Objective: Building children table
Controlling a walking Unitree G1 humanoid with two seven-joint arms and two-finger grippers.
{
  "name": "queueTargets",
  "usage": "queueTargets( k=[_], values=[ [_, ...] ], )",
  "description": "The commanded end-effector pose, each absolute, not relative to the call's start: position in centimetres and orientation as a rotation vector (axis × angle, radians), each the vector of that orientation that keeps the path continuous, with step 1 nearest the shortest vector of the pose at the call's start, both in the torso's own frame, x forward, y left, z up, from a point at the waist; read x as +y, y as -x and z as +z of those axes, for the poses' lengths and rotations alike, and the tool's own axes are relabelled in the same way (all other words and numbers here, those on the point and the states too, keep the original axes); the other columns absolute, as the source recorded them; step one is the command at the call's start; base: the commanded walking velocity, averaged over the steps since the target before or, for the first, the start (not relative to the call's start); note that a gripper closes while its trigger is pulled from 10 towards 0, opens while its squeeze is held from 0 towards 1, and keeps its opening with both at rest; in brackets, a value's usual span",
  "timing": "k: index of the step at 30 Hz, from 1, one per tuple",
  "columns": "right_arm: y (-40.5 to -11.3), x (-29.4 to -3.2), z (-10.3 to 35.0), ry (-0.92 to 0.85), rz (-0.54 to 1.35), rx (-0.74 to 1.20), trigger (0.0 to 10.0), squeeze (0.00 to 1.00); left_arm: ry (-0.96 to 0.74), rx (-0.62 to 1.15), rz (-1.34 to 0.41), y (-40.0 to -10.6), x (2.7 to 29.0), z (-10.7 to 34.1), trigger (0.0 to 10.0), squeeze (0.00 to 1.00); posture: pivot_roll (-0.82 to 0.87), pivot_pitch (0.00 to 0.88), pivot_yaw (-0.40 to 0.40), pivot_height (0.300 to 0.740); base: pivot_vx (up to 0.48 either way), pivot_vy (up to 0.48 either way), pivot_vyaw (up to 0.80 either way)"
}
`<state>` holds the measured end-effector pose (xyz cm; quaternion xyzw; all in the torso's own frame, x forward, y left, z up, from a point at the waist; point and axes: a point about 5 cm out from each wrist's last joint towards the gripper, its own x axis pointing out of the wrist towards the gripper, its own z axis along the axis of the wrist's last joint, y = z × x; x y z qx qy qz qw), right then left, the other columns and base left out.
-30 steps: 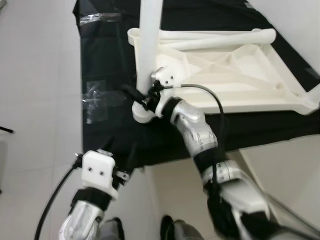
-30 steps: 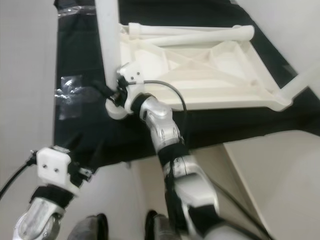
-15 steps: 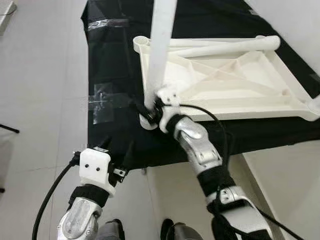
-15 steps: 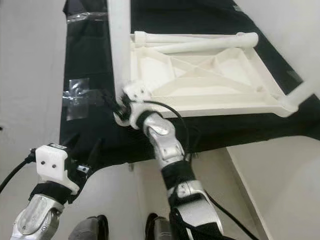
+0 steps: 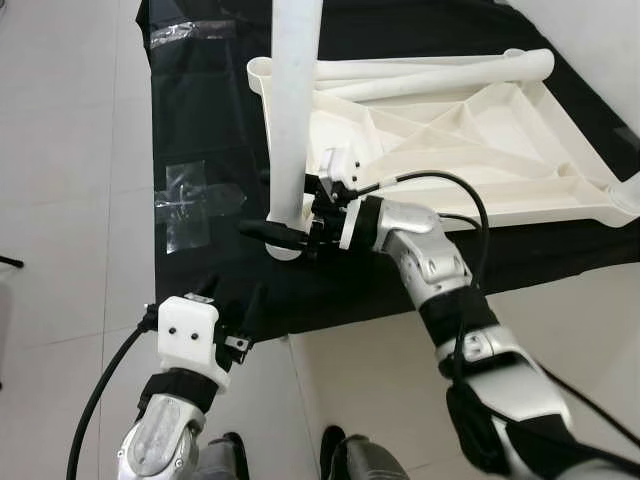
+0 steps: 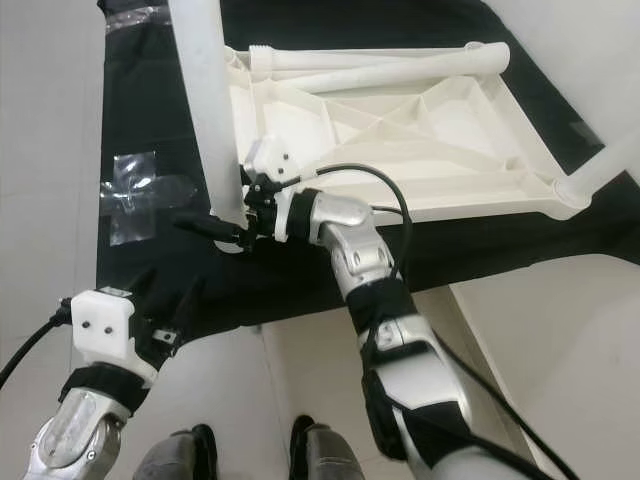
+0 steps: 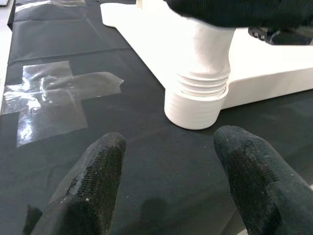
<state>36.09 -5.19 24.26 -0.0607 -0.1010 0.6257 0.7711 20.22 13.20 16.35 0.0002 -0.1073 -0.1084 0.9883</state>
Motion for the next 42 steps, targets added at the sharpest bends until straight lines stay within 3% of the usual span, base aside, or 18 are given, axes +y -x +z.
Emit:
queueTargets(
  k=[1, 2, 12, 17, 19, 20, 21, 23, 25, 27, 40, 41, 42],
  values=[
    [-35.9, -5.1, 24.0, 0.108, 1.405, -0.216, 3.3, 0.0, 0.005, -0.19, -0.213, -20.1, 13.1, 15.8, 10.0, 0.0, 0.18, 0.255, -0.108, 0.74, 0.0, 0.0, 0.0],
    [-35.9, -5.2, 24.2, 0.105, 1.42, -0.218, 0.0, 0.0, 0.004, -0.191, -0.213, -20.1, 13.1, 15.8, 10.0, 0.0, 0.18, 0.254, -0.109, 0.74, 0.0, 0.0, 0.0],
    [-36.2, -6.3, 24.4, 0.096, 1.436, -0.223, 0.0, 0.0, 0.015, -0.203, -0.21, -20.3, 12.9, 16.2, 10.0, 0.0, 0.15, 0.26, -0.108, 0.74, 0.0, 0.0, 0.0],
    [-36.3, -7.3, 23.3, 0.078, 1.342, -0.221, 0.0, 0.0, 0.023, -0.205, -0.22, -20.5, 12.6, 16.2, 10.0, 0.0, 0.14, 0.254, -0.106, 0.74, 0.0, 0.0, 0.0],
    [-36.8, -7.8, 22.0, 0.035, 1.136, -0.194, 0.0, 0.0, 0.022, -0.204, -0.22, -20.6, 12.7, 16.1, 10.0, 0.0, 0.12, 0.253, -0.098, 0.74, 0.0, 0.0, 0.0],
    [-36.8, -7.8, 22.0, 0.035, 1.136, -0.194, 0.0, 0.0, 0.022, -0.204, -0.22, -20.6, 12.7, 16.1, 10.0, 0.0, 0.12, 0.253, -0.098, 0.74, 0.0, 0.0, 0.0],
    [-37.2, -8.2, 20.8, 0.039, 0.914, -0.158, 0.0, 0.0, 0.021, -0.203, -0.224, -20.7, 12.8, 16.1, 10.0, 0.0, 0.11, 0.25, -0.091, 0.74, 0.0, 0.0, 0.0],
    [-37.2, -8.2, 20.8, 0.039, 0.914, -0.158, 0.0, 0.0, 0.021, -0.203, -0.224, -20.7, 12.8, 16.1, 10.0, 0.0, 0.11, 0.25, -0.091, 0.74, 0.0, 0.0, 0.0],
    [-36.3, -8.3, 18.6, 0.053, 0.646, -0.108, 0.0, 0.0, 0.02, -0.2, -0.231, -20.7, 12.8, 16.1, 10.0, 0.0, 0.11, 0.254, -0.085, 0.74, 0.0, 0.0, 0.0],
    [-35.3, -7.9, 17.8, 0.08, 0.588, -0.096, 0.0, 0.0, 0.02, -0.198, -0.235, -20.7, 12.8, 16.0, 10.0, 0.0, 0.1, 0.248, -0.074, 0.74, 0.0, 0.0, 0.0],
    [-35.6, -7.5, 18.8, 0.116, 0.573, -0.105, 0.0, 0.0, 0.023, -0.194, -0.232, -20.8, 12.9, 15.9, 10.0, 0.0, 0.1, 0.23, -0.089, 0.74, 0.0, 0.0, 0.0],
    [-35.1, -7.0, 19.2, 0.118, 0.62, -0.121, 10.0, 0.0, 0.023, -0.194, -0.232, -20.8, 12.9, 15.8, 10.0, 0.0, 0.11, 0.229, -0.086, 0.74, 0.0, 0.0, 0.0],
    [-34.8, -6.4, 19.5, 0.123, 0.698, -0.126, 10.0, 0.32, 0.024, -0.195, -0.234, -20.9, 12.8, 15.9, 10.0, 0.0, 0.11, 0.231, -0.084, 0.74, 0.0, 0.0, 0.0]
  ],
)
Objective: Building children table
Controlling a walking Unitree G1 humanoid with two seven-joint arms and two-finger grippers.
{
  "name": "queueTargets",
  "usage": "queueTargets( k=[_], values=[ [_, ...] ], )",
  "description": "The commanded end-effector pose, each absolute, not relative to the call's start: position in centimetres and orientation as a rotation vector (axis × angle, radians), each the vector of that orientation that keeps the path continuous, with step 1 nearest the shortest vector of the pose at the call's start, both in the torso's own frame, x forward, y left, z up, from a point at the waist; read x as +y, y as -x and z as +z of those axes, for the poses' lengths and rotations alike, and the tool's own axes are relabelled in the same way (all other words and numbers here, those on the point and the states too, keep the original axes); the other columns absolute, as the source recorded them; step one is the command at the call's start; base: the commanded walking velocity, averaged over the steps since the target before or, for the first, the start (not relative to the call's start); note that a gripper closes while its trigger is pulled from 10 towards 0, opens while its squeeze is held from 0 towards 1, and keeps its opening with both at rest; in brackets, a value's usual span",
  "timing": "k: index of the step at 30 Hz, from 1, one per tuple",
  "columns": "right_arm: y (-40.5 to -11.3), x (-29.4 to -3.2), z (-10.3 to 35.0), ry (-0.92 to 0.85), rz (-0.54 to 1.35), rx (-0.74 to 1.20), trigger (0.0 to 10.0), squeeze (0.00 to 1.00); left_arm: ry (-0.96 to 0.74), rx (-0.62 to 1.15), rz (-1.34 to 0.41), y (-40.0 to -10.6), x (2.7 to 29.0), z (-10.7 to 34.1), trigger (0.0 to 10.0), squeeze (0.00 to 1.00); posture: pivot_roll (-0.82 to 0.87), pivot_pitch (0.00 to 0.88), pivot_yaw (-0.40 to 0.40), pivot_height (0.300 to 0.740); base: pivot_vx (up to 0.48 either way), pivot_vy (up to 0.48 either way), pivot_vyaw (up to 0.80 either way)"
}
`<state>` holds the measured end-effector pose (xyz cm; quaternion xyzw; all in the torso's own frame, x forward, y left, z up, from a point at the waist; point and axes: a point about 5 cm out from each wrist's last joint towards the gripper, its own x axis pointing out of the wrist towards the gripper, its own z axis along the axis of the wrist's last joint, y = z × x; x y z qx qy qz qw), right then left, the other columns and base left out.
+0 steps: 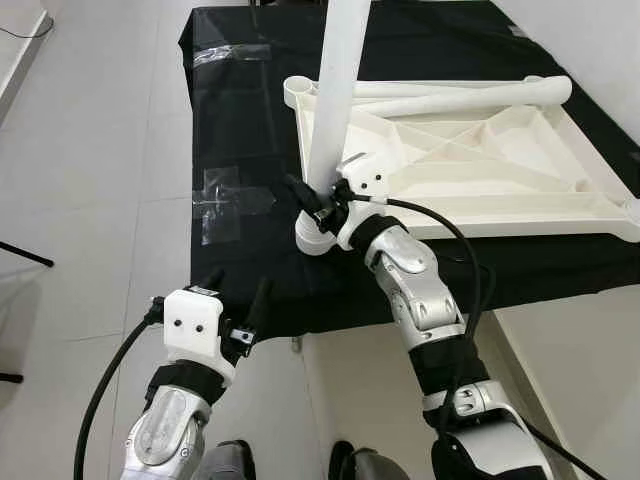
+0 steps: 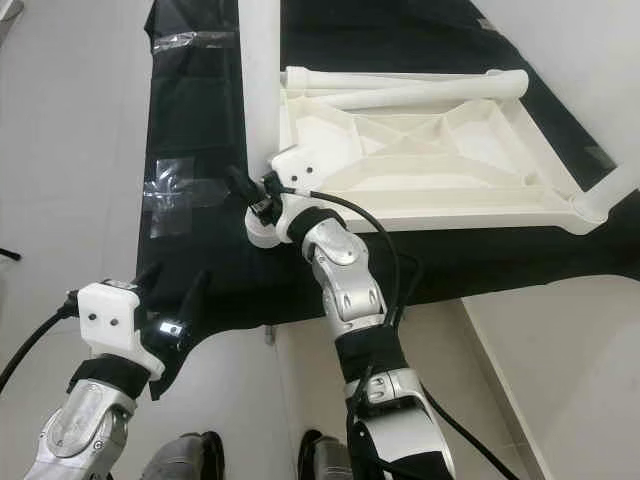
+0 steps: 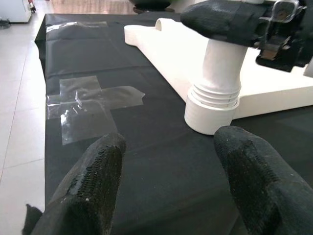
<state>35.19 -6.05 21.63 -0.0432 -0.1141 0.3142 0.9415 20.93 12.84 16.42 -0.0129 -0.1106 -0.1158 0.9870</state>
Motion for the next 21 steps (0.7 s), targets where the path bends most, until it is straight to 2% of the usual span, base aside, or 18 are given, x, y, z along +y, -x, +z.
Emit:
queueTargets(
  k=[1, 2, 3, 5, 7, 8, 13, 14, 21],
  values=[
    [-34.8, -6.4, 19.5, 0.123, 0.698, -0.126, 10.0, 0.32, 0.024, -0.195, -0.234, -20.9, 12.8, 15.9, 10.0, 0.0, 0.11, 0.231, -0.084, 0.74, 0.0, 0.0, 0.0],
    [-34.1, -5.7, 19.8, 0.124, 0.869, -0.125, 10.0, 1.0, 0.026, -0.195, -0.236, -20.9, 12.7, 15.9, 10.0, 0.0, 0.11, 0.233, -0.083, 0.74, 0.0, 0.0, 0.0],
    [-34.1, -5.7, 19.8, 0.124, 0.869, -0.125, 10.0, 1.0, 0.026, -0.195, -0.236, -20.9, 12.7, 15.9, 10.0, 0.0, 0.11, 0.233, -0.083, 0.74, 0.0, 0.0, 0.0],
    [-33.5, -5.5, 20.6, 0.169, 1.079, -0.151, 10.0, 1.0, 0.027, -0.195, -0.237, -20.9, 12.7, 15.9, 10.0, 0.0, 0.11, 0.24, -0.082, 0.74, 0.0, 0.0, 0.0],
    [-33.7, -5.9, 21.7, 0.184, 1.172, -0.186, 10.0, 1.0, 0.028, -0.194, -0.238, -20.9, 12.6, 15.9, 10.0, 0.0, 0.11, 0.24, -0.083, 0.74, 0.0, 0.0, 0.0],
    [-34.1, -6.0, 22.2, 0.186, 1.187, -0.192, 10.0, 0.01, 0.029, -0.194, -0.238, -20.9, 12.6, 15.9, 10.0, 0.0, 0.11, 0.245, -0.086, 0.74, 0.0, 0.0, 0.0],
    [-35.1, -6.2, 23.2, 0.207, 1.241, -0.207, 10.0, 0.0, 0.027, -0.194, -0.239, -20.8, 12.6, 16.0, 10.0, 0.0, 0.13, 0.256, -0.09, 0.74, 0.0, 0.0, 0.0],
    [-35.2, -6.0, 23.7, 0.21, 1.316, -0.215, 10.0, 0.0, 0.025, -0.194, -0.238, -20.8, 12.6, 16.0, 10.0, 0.0, 0.13, 0.26, -0.091, 0.74, 0.0, 0.0, 0.0],
    [-35.5, -5.5, 25.2, 0.154, 1.432, -0.223, 10.0, 0.0, 0.022, -0.189, -0.233, -20.6, 12.8, 16.0, 10.0, 0.0, 0.16, 0.27, -0.086, 0.74, 0.0, 0.0, 0.0]
  ],
)
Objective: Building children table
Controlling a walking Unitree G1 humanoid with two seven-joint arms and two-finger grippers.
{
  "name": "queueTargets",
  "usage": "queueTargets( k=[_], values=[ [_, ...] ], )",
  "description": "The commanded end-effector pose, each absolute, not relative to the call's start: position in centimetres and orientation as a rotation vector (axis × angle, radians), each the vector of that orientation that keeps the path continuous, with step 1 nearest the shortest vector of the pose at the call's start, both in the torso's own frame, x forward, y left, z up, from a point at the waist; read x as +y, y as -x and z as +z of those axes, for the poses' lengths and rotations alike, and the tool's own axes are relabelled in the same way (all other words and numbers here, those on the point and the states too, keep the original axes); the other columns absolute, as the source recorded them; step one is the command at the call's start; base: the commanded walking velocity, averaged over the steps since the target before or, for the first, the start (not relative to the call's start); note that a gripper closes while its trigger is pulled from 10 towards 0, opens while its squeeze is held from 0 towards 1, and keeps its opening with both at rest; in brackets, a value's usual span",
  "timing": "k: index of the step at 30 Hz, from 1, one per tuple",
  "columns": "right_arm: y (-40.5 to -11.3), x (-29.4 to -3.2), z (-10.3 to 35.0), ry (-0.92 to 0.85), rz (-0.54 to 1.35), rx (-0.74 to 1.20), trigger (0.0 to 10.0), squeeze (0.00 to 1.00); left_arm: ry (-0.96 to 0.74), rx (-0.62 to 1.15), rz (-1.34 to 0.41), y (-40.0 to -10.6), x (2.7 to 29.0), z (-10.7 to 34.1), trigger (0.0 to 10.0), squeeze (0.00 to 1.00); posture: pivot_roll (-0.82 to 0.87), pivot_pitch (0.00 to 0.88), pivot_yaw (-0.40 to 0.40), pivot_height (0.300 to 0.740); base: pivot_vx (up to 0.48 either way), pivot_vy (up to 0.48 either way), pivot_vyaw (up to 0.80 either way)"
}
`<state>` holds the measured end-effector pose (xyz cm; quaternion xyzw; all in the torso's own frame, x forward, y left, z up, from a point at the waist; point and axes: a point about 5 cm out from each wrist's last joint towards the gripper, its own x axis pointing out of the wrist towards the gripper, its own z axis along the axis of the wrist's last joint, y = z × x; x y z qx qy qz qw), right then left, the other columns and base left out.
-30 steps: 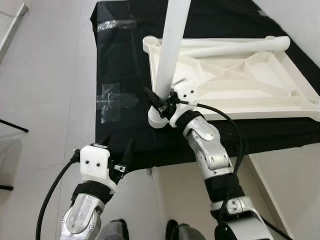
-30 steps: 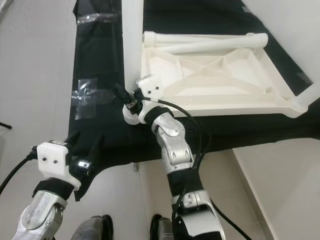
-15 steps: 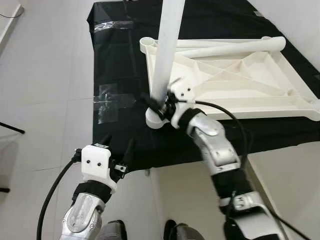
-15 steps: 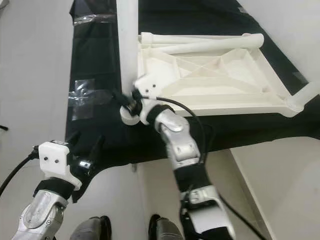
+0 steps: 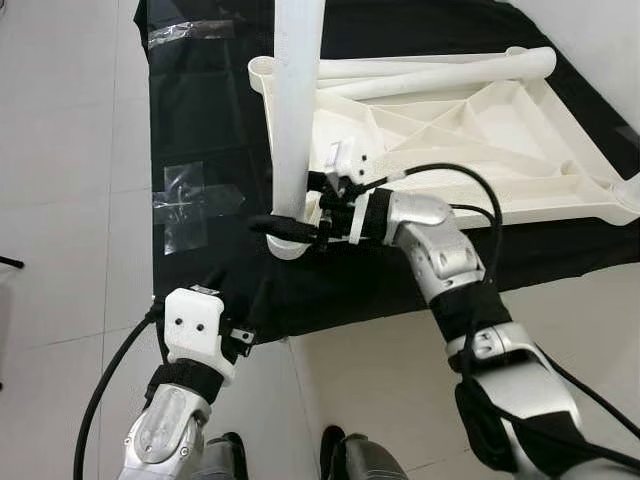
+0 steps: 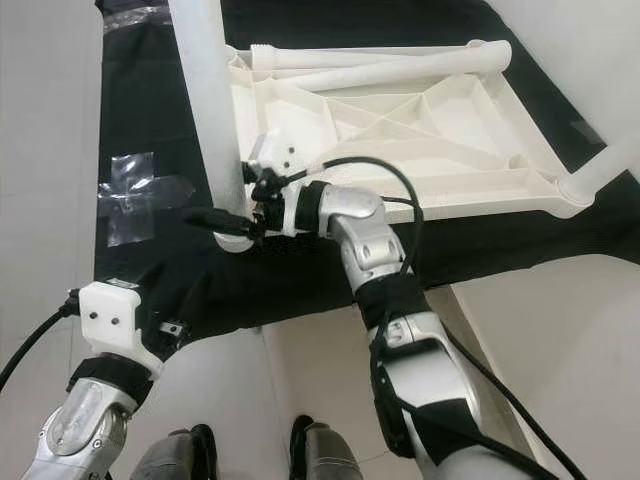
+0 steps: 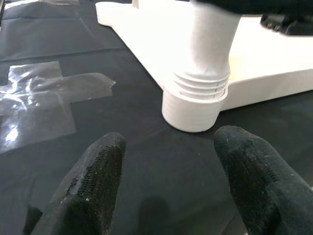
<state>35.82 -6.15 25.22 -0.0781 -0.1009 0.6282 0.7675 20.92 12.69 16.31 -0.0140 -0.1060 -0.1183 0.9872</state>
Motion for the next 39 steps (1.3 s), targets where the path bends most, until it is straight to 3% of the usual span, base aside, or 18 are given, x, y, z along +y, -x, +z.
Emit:
queueTargets(
  k=[1, 4, 5, 6, 17, 22, 25, 26, 27, 32, 39],
  values=[
    [-35.5, -5.5, 25.6, 0.139, 1.455, -0.228, 10.0, 0.0, 0.02, -0.187, -0.233, -20.5, 12.8, 16.0, 10.0, 0.0, 0.17, 0.275, -0.088, 0.74, 0.0, 0.0, 0.0],
    [-35.6, -5.4, 25.9, 0.125, 1.478, -0.232, 10.0, 0.0, 0.019, -0.187, -0.234, -20.5, 12.8, 16.0, 10.0, 0.0, 0.17, 0.276, -0.089, 0.74, 0.0, 0.0, 0.0],
    [-35.7, -5.4, 26.2, 0.115, 1.504, -0.235, 2.0, 0.0, 0.017, -0.185, -0.233, -20.4, 12.8, 16.0, 10.0, 0.0, 0.17, 0.278, -0.09, 0.74, 0.0, 0.0, 0.0],
    [-35.8, -5.4, 26.3, 0.113, 1.532, -0.233, 0.0, 0.0, 0.016, -0.184, -0.232, -20.3, 12.9, 16.0, 10.0, 0.0, 0.17, 0.281, -0.091, 0.74, 0.0, 0.0, 0.0],
    [-36.3, -6.1, 25.8, 0.138, 1.553, -0.207, 0.0, 0.0, 0.013, -0.179, -0.236, -20.2, 12.9, 16.0, 10.0, 0.0, 0.17, 0.282, -0.087, 0.74, 0.0, 0.0, 0.0],
    [-36.8, -7.3, 24.0, 0.149, 1.375, -0.167, 0.0, 0.0, 0.013, -0.18, -0.237, -20.2, 12.9, 16.0, 10.0, 0.0, 0.15, 0.281, -0.098, 0.74, 0.0, 0.0, 0.0],
    [-37.2, -8.2, 19.7, 0.159, 0.978, -0.018, 0.0, 0.0, 0.013, -0.175, -0.227, -20.2, 13.3, 15.9, 10.0, 0.0, 0.13, 0.282, -0.097, 0.74, 0.0, 0.0, 0.0],
    [-37.2, -8.2, 19.7, 0.159, 0.978, -0.018, 0.0, 0.0, 0.013, -0.175, -0.227, -20.2, 13.3, 15.9, 10.0, 0.0, 0.13, 0.282, -0.097, 0.74, 0.0, 0.0, 0.0],
    [-35.8, -8.0, 16.9, 0.152, 0.858, 0.065, 0.0, 0.0, 0.014, -0.173, -0.226, -20.2, 13.3, 15.9, 10.0, 0.0, 0.12, 0.291, -0.093, 0.74, 0.0, 0.0, 0.0],
    [-33.3, -7.0, 13.8, 0.101, 0.73, 0.175, 0.0, 0.0, 0.023, -0.169, -0.237, -20.5, 13.2, 15.8, 10.0, 0.0, 0.09, 0.265, -0.067, 0.74, 0.0, 0.0, 0.0],
    [-34.4, -5.7, 15.2, 0.14, 0.707, 0.125, 0.0, 0.0, 0.029, -0.17, -0.243, -20.8, 13.0, 15.8, 10.0, 0.0, 0.11, 0.26, -0.082, 0.74, 0.0, 0.0, 0.0]
  ],
)
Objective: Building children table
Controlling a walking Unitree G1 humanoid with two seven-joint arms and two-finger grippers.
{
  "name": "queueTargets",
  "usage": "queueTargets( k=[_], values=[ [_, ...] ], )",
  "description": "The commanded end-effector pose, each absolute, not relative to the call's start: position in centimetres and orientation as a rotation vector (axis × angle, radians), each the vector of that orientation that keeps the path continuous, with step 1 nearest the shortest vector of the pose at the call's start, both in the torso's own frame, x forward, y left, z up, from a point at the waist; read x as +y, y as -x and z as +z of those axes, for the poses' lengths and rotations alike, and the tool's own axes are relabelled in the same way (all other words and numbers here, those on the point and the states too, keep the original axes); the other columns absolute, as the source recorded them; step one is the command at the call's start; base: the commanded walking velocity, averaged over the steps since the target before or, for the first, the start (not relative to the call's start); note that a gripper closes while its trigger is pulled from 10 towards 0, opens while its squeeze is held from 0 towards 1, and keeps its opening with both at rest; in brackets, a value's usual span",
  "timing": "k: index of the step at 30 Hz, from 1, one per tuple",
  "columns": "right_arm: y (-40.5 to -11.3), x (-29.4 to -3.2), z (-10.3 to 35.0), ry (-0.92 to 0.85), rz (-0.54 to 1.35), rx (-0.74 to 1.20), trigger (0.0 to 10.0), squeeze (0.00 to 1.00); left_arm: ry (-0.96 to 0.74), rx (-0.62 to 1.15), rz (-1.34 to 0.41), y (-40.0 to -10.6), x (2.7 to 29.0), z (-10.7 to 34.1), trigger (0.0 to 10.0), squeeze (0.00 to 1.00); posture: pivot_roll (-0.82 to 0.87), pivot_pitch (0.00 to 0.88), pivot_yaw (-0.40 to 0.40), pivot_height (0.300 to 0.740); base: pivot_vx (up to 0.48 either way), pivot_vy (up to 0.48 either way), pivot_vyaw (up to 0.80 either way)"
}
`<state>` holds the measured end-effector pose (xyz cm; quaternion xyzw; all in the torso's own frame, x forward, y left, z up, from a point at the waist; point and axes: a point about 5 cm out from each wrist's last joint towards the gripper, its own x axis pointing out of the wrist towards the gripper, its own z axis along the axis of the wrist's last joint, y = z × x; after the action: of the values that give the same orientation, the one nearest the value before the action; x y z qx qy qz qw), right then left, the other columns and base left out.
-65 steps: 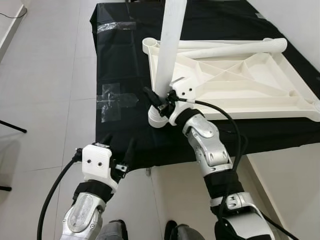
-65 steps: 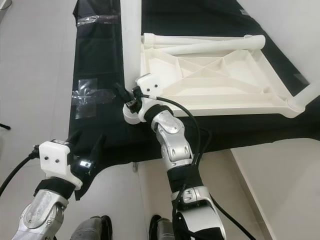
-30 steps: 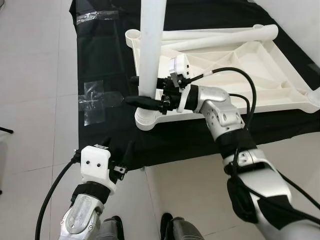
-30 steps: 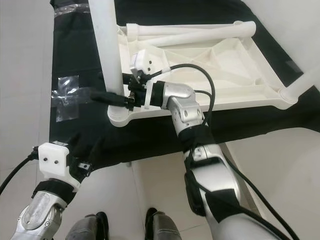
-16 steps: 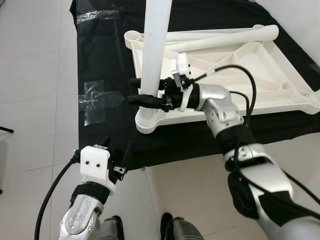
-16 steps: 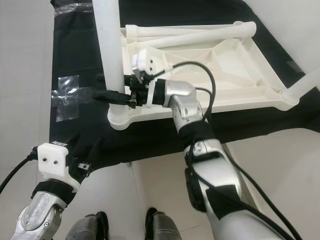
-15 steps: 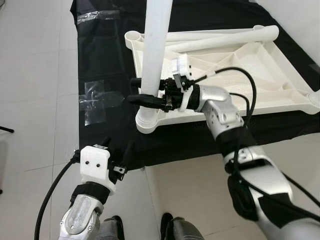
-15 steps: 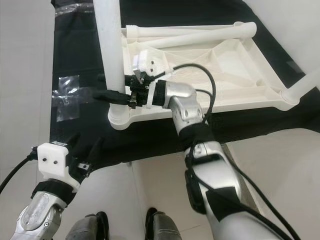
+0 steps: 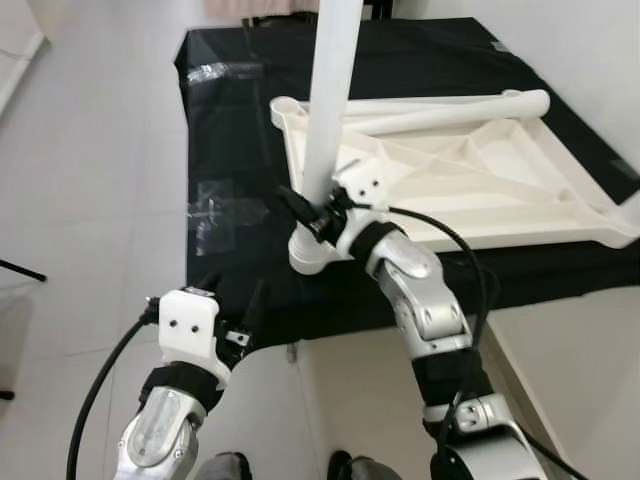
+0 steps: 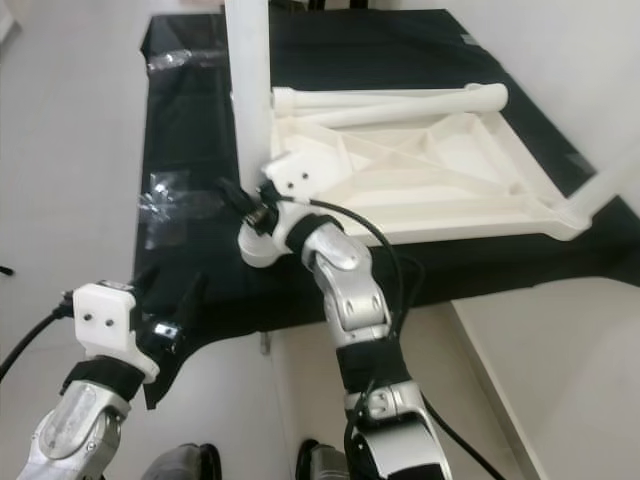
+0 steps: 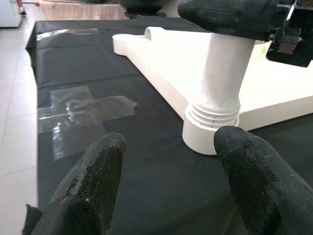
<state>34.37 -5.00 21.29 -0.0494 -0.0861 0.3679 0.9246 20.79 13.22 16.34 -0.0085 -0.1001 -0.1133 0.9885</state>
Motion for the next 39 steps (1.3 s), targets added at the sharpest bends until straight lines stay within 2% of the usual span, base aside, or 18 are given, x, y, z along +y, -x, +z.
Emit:
queueTargets(
  k=[1, 2, 3, 5, 6, 7, 8, 9, 15, 16, 17, 18, 22, 26, 27, 28, 29, 39],
  values=[
    [-34.4, -5.7, 15.2, 0.14, 0.707, 0.125, 0.0, 0.0, 0.029, -0.17, -0.243, -20.8, 13.0, 15.8, 10.0, 0.0, 0.11, 0.26, -0.082, 0.74, 0.0, 0.0, 0.0],
    [-34.5, -5.4, 15.4, 0.13, 0.705, 0.12, 0.0, 0.0, 0.032, -0.166, -0.254, -20.8, 13.0, 15.8, 10.0, 0.0, 0.11, 0.259, -0.08, 0.74, 0.0, 0.0, 0.0],
    [-34.4, -5.3, 15.6, 0.132, 0.68, 0.122, 3.9, 0.0, 0.027, -0.162, -0.273, -20.7, 12.7, 15.7, 10.0, 0.0, 0.11, 0.258, -0.078, 0.74, 0.0, 0.0, 0.0],
    [-34.3, -5.2, 15.7, 0.136, 0.664, 0.123, 3.9, 0.0, 0.024, -0.159, -0.287, -20.7, 12.6, 15.7, 10.0, 0.0, 0.11, 0.259, -0.078, 0.74, 0.0, 0.0, 0.0],
    [-34.2, -5.1, 16.0, 0.125, 0.687, 0.099, 10.0, 0.0, 0.024, -0.156, -0.302, -20.7, 12.4, 15.7, 10.0, 0.0, 0.11, 0.259, -0.078, 0.74, 0.0, 0.0, 0.0],
    [-33.9, -4.8, 16.7, 0.09, 0.749, 0.076, 10.0, 0.53, 0.025, -0.152, -0.315, -20.7, 12.2, 15.6, 10.0, 0.0, 0.11, 0.259, -0.078, 0.74, 0.0, 0.0, 0.0],
    [-33.7, -4.6, 17.3, 0.064, 0.798, 0.058, 10.0, 0.53, 0.026, -0.15, -0.322, -20.7, 12.1, 15.6, 10.0, 0.0, 0.11, 0.259, -0.078, 0.74, 0.0, 0.0, 0.0],
    [-33.5, -4.5, 18.3, 0.043, 0.886, 0.011, 10.0, 1.0, 0.027, -0.148, -0.33, -20.7, 12.0, 15.6, 10.0, 0.0, 0.11, 0.26, -0.079, 0.74, 0.0, 0.0, 0.0],
    [-33.7, -5.0, 20.8, 0.105, 1.094, -0.106, 10.0, 1.0, 0.017, -0.14, -0.347, -20.6, 11.8, 15.5, 10.0, 0.0, 0.12, 0.263, -0.084, 0.74, 0.0, 0.0, 0.0],
    [-33.8, -5.3, 21.5, 0.155, 1.157, -0.136, 10.0, 0.5, 0.006, -0.139, -0.35, -20.5, 11.8, 15.5, 10.0, 0.0, 0.12, 0.264, -0.086, 0.74, 0.0, 0.0, 0.0],
    [-34.0, -5.7, 22.1, 0.195, 1.213, -0.156, 10.0, 0.5, 0.002, -0.138, -0.351, -20.5, 11.8, 15.5, 10.0, 0.0, 0.12, 0.267, -0.088, 0.74, 0.0, 0.0, 0.0],
    [-34.3, -5.9, 22.9, 0.226, 1.255, -0.173, 10.0, 0.0, -0.001, -0.138, -0.35, -20.4, 11.7, 15.5, 10.0, 0.0, 0.13, 0.27, -0.091, 0.74, 0.0, 0.0, 0.0],
    [-34.6, -6.1, 23.5, 0.241, 1.287, -0.19, 10.0, 0.0, -0.001, -0.138, -0.349, -20.4, 11.7, 15.5, 10.0, 0.0, 0.14, 0.271, -0.091, 0.74, 0.0, 0.0, 0.0],
    [-35.6, -5.9, 25.7, 0.249, 1.41, -0.215, 10.0, 0.0, -0.005, -0.134, -0.348, -20.3, 11.7, 15.4, 10.0, 0.0, 0.15, 0.269, -0.094, 0.74, 0.0, 0.0, 0.0],
    [-35.8, -5.8, 26.2, 0.247, 1.43, -0.225, 4.1, 0.0, -0.005, -0.133, -0.348, -20.2, 11.7, 15.4, 10.0, 0.0, 0.15, 0.268, -0.093, 0.74, 0.0, 0.0, 0.0],
    [-35.8, -5.8, 26.2, 0.247, 1.43, -0.225, 4.1, 0.0, -0.005, -0.133, -0.348, -20.2, 11.7, 15.4, 10.0, 0.0, 0.15, 0.268, -0.093, 0.74, 0.0, 0.0, 0.0],
    [-36.0, -5.9, 26.6, 0.246, 1.436, -0.233, 0.0, 0.0, -0.006, -0.132, -0.348, -20.2, 11.7, 15.4, 10.0, 0.0, 0.15, 0.268, -0.093, 0.74, 0.0, 0.0, 0.0],
    [-36.4, -6.7, 26.9, 0.248, 1.457, -0.242, 0.0, 0.0, -0.009, -0.128, -0.351, -20.1, 11.7, 15.2, 10.0, 0.0, 0.15, 0.253, -0.091, 0.74, 0.0, 0.0, 0.0]
  ],
)
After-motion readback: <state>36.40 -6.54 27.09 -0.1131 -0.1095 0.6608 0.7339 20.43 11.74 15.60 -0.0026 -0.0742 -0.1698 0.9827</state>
